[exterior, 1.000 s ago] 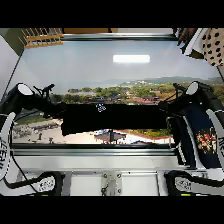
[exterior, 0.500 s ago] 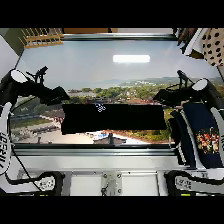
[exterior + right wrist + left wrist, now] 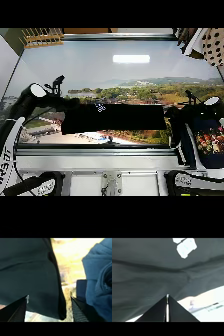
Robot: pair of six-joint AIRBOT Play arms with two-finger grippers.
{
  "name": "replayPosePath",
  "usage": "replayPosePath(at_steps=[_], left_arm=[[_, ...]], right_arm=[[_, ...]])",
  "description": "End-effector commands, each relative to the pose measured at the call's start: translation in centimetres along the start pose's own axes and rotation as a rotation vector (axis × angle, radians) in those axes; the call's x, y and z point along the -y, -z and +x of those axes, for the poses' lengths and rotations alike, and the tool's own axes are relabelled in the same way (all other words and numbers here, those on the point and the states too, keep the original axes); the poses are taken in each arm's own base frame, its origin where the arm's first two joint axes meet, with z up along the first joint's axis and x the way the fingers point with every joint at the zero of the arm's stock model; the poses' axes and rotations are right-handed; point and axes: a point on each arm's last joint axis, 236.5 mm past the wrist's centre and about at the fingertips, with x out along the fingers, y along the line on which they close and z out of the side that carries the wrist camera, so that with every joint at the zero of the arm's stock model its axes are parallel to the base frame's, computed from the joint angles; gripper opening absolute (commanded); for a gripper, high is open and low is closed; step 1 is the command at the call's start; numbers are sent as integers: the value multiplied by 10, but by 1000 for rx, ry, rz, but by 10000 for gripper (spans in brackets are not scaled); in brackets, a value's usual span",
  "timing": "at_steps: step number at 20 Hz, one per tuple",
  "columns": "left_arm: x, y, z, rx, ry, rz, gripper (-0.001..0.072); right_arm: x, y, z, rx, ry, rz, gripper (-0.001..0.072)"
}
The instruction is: Fold the clothes and pants, and hang the long-sleeved shirts on hangers.
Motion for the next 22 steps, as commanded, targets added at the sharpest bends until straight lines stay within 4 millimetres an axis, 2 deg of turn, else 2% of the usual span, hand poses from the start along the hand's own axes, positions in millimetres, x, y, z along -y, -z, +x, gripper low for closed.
replayPosePath(at_steps=[1,2,5,8,9,11,12,13,16,18,19,21,22], left_arm=[[28,13,23,5,61,2,6],[33,16,26,-1,64,15,6],[45,16,32,12,68,48,6],[53,14,35,32,71,69,6],[54,13,35,38,71,71,6],[57,12,37,37,87,56,6],[56,13,39,30,90,46,6],[54,14,43,18,87,42,6],[58,21,65,-32,96,29,5],[73,22,86,-76,99,63,5],[83,20,98,-92,103,86,6],[103,18,122,-123,111,127,6],[112,17,134,-137,115,134,6]], right_arm=[[-2,4,20,-20,-53,22,527],[-7,5,26,-31,-73,21,466],[-22,8,45,-61,-104,21,467],[-42,2,58,-38,-129,12,466],[-49,-3,60,-17,-142,16,434],[-56,-11,62,17,-155,27,89],[-57,-14,61,28,-156,27,22],[-58,-14,58,34,-156,24,13],[-54,-11,33,16,-93,-18,13],[-44,-6,3,-31,17,-69,13],[-46,-7,-15,-42,55,-87,13],[-64,-15,-46,-28,76,-129,12],[-79,-20,-61,-14,72,-153,12]])
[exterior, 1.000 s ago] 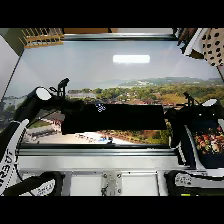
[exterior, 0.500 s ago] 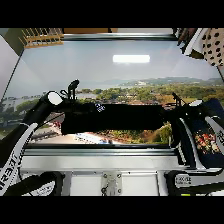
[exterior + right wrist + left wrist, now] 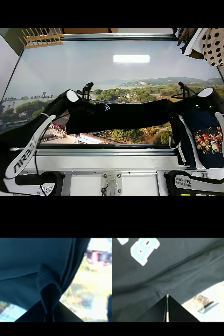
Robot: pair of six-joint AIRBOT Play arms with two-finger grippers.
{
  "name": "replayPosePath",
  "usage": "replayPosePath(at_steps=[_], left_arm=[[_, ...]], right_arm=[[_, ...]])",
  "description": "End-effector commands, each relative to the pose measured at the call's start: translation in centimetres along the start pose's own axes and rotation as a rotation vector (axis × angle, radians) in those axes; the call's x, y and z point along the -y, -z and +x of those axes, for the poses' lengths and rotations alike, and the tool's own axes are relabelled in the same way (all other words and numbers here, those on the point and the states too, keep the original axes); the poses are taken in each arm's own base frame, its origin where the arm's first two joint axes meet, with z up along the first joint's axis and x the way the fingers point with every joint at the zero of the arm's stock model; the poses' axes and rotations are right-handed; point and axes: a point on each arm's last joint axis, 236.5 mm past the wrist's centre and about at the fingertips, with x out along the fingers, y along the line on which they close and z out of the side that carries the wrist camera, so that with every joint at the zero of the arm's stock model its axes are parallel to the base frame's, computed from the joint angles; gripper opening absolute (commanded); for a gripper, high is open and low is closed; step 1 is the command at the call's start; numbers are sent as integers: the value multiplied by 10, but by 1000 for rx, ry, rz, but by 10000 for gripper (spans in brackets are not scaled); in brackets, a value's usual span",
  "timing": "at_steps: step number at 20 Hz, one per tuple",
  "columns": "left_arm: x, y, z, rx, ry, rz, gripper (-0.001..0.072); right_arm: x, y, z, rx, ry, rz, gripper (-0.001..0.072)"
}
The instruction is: Fold the clothes and pants, and hang the long-sleeved shirts on hangers.
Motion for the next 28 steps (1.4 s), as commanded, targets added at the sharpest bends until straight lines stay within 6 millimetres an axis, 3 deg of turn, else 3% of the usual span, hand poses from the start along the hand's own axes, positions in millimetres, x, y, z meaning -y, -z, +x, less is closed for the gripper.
replayPosePath(at_steps=[1,5,9,13,18,21,23,28], left_arm=[[27,-7,43,-52,15,37,6],[61,-14,81,-85,37,109,6],[78,-17,107,-103,49,154,6],[76,-16,117,-137,50,146,6],[74,-15,116,-146,48,146,6],[69,-34,94,-103,54,129,6],[61,-59,66,-38,51,117,6],[12,-118,-32,149,-30,94,6]], right_arm=[[-29,-4,-52,-17,62,-62,12],[-93,-7,-78,-32,46,-187,12],[-133,-6,-97,-15,124,-308,12],[-166,-2,-105,11,138,-395,13],[-193,5,-98,16,117,-451,13],[-212,10,-89,16,93,-476,12],[-231,16,-79,14,71,-509,12],[-304,38,-41,13,-86,-556,13]])
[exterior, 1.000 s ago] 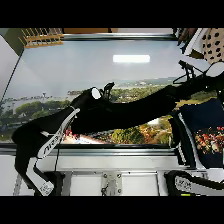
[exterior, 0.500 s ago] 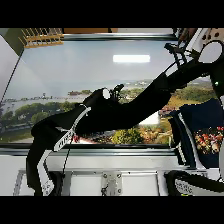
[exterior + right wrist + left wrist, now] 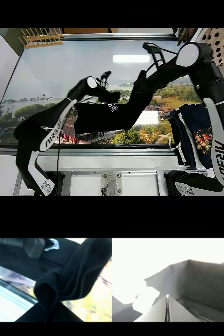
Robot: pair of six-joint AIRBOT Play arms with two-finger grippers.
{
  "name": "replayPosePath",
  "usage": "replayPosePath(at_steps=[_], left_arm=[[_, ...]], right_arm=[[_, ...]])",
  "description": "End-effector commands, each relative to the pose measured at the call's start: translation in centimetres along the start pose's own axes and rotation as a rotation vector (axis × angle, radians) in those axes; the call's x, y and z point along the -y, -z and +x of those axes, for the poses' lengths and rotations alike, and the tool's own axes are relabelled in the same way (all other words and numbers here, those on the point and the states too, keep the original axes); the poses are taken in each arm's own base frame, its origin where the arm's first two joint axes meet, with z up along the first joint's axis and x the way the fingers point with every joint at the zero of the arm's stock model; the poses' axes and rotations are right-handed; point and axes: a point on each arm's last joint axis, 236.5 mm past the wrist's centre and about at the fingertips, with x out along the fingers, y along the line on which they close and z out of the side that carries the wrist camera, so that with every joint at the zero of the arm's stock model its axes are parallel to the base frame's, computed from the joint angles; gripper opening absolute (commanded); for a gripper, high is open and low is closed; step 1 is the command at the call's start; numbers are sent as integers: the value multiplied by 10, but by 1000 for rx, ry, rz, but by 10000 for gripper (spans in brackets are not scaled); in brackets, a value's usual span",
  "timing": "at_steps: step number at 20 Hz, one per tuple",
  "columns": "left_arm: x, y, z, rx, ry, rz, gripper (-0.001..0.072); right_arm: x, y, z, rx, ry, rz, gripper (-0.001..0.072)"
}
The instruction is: Fold the clothes and pants, and hang the long-sleeved shirts on hangers.
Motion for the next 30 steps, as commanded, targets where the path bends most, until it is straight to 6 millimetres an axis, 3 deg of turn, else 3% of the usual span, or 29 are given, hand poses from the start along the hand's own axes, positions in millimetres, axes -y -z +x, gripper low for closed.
replayPosePath(at_steps=[1,6,11,12,13,14,15,16,18,20,22,27,30], left_arm=[[-40,-34,-70,113,-67,-21,6],[-94,-51,-169,230,-123,-112,6],[-127,-53,-242,335,-165,-166,6],[-130,-52,-251,349,-170,-171,6],[-131,-53,-259,366,-175,-174,6],[-132,-53,-266,380,-180,-176,6],[-134,-53,-273,395,-184,-178,6],[-134,-53,-280,408,-189,-179,6],[-137,-51,-294,434,-205,-162,6],[-140,-36,-296,441,-226,-161,6],[-144,-7,-283,408,-238,-190,6],[-136,79,-224,256,-213,-244,6],[-123,108,-197,213,-202,-220,6]], right_arm=[[-61,-15,29,42,-126,-26,13],[-123,-24,101,67,-195,-34,13],[-162,-16,200,64,-220,-51,23],[-172,-16,218,81,-242,-37,70],[-184,-18,237,107,-279,-7,313],[-198,-20,249,131,-326,7,600],[-210,-19,254,136,-373,16,694],[-216,-19,252,131,-409,43,690],[-210,-25,237,139,-410,20,690],[-180,-26,215,143,-354,-76,690],[-127,-11,200,92,-275,-101,690],[44,64,180,-100,-136,199,690],[101,96,186,-148,-131,411,690]])
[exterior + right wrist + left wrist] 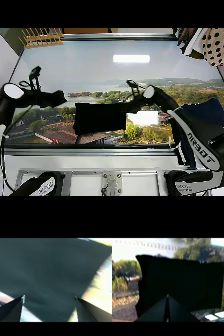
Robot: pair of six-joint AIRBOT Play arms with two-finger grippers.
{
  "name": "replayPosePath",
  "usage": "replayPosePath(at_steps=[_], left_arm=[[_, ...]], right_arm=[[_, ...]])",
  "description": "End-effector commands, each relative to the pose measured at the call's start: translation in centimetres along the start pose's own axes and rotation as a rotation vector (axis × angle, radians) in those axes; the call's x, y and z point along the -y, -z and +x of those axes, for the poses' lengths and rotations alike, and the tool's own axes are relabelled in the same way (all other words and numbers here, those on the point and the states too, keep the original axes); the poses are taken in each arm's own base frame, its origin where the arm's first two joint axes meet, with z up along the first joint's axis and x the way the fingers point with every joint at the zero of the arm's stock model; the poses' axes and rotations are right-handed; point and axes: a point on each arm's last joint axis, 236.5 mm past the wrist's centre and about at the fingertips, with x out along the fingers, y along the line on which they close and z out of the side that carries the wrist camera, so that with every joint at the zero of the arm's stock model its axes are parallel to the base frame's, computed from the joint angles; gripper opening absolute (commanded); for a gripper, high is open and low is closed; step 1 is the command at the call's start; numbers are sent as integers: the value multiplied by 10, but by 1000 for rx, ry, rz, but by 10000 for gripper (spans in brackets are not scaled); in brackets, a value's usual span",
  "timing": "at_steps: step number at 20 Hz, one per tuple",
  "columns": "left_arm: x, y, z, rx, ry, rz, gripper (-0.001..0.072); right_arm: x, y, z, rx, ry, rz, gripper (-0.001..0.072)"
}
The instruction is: Fold the clothes and pants, and hang the long-sleeved shirts on hangers.
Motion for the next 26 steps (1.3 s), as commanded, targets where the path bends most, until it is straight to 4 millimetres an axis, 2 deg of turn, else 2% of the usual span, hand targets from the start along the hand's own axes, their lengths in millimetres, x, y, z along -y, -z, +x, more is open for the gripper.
replayPosePath(at_steps=[1,3,4,6,8,9,11,13,14,15,16,17,18,20,22,23,26], left_arm=[[7,45,18,-43,5,26,6],[16,55,23,-43,13,54,6],[20,58,24,-45,18,67,6],[26,58,25,-40,25,84,6],[29,55,26,-24,27,92,6],[30,53,26,-17,27,91,6],[29,52,26,-11,26,91,6],[29,52,26,-11,26,91,6],[29,52,26,-11,26,91,6],[29,52,26,-11,26,91,6],[29,52,26,-12,26,91,6],[29,53,26,-15,26,91,6],[29,54,26,-18,27,91,6],[29,54,26,-18,26,91,6],[29,54,26,-18,27,91,6],[29,54,26,-18,27,91,6],[29,53,26,-16,27,91,6]], right_arm=[[65,28,-4,-53,-16,227,690],[67,22,8,-36,-53,280,690],[59,17,16,-22,-94,292,690],[35,5,32,13,-199,311,670],[6,-1,47,40,-291,301,511],[-9,-2,54,46,-333,297,489],[-35,3,67,38,-389,289,488],[-51,11,77,24,-394,257,469],[-56,13,80,22,-391,246,297],[-59,13,80,26,-393,219,64],[-63,12,78,31,-397,180,14],[-64,8,71,38,-395,154,13],[-61,3,59,46,-376,124,12],[-34,-13,17,65,-251,79,13],[9,-32,-49,121,-80,68,13],[29,-40,-89,169,-11,75,13],[68,-56,-205,367,81,138,13]])
